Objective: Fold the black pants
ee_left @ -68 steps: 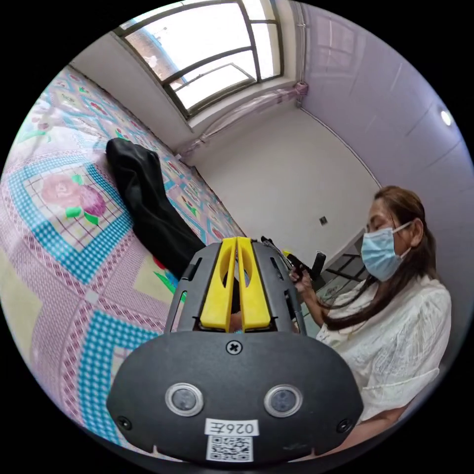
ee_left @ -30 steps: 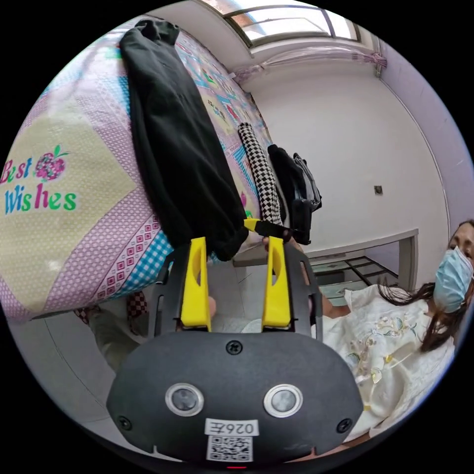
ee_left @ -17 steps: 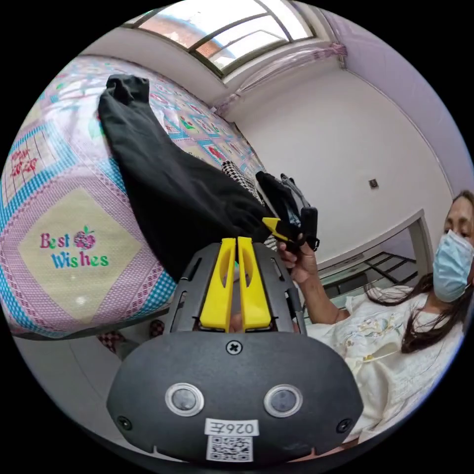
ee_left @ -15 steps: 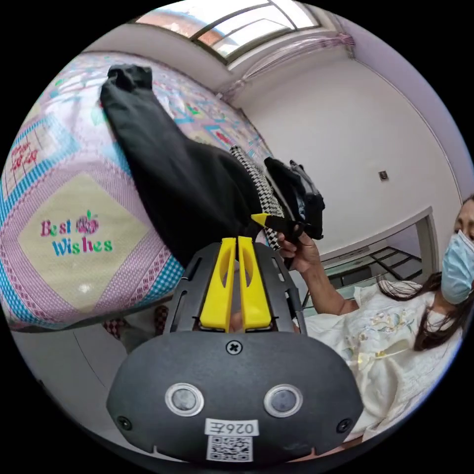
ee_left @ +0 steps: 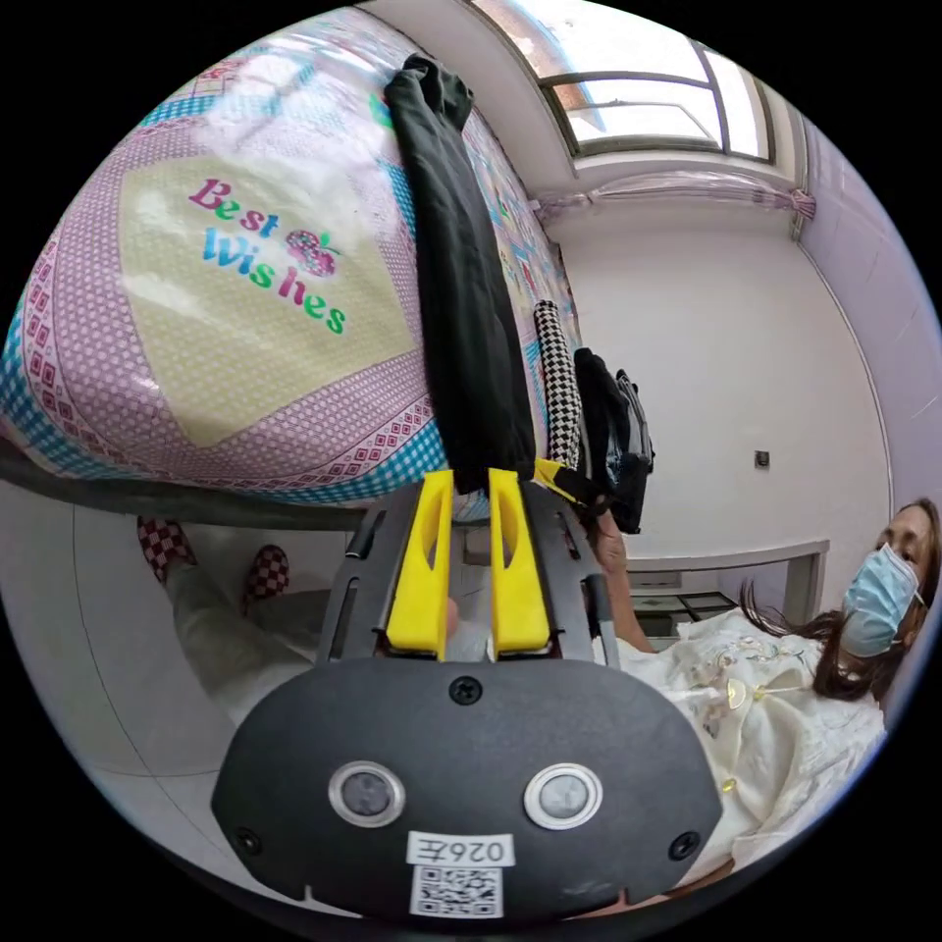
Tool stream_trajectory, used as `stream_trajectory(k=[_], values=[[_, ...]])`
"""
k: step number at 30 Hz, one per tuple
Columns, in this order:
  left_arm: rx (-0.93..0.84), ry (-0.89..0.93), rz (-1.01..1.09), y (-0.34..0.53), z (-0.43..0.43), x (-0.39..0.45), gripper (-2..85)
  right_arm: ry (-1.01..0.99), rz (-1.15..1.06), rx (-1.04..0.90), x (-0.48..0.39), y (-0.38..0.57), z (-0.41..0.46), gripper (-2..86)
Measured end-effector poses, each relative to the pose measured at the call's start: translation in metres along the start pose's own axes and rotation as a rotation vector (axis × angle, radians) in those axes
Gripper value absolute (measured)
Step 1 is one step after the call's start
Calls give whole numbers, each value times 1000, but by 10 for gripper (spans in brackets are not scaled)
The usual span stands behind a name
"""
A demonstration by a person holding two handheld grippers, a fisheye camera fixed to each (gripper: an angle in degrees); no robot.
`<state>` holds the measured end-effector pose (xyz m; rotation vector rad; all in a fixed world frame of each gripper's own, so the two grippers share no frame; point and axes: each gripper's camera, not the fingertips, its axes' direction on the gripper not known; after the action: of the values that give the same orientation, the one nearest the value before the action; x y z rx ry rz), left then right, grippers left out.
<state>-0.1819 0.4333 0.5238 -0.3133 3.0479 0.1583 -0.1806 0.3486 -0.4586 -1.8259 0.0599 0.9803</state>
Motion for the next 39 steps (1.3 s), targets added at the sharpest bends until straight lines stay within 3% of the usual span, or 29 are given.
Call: stream_trajectory(k=[4,7,13,18,22,24,28,31,35,39], values=[[-68,10,50,-2,31,-3,135,-159,11,-65,12,-11,22,99],[-119,41,94,-3,52,-5,143,-123,-20,-73,8,-16,31,79],[-230,34,110,8,71,-16,90,-194,-31,-149,32,-24,38,30],[-182,162,111,44,56,-31,84,-500,63,-92,79,2,12,31],[-182,244,61,73,57,-57,70,-552,86,-126,101,18,24,28],[-143,315,84,86,48,-55,66,-673,112,-109,117,28,15,24],[-46,356,318,109,7,3,64,-839,17,9,100,35,-37,21],[17,311,592,115,-40,83,64,-906,-184,115,54,17,-110,20],[142,166,991,144,-121,230,63,-812,-559,262,-62,-13,-258,21],[286,117,1266,210,-193,350,63,-692,-905,478,-205,27,-426,21]])
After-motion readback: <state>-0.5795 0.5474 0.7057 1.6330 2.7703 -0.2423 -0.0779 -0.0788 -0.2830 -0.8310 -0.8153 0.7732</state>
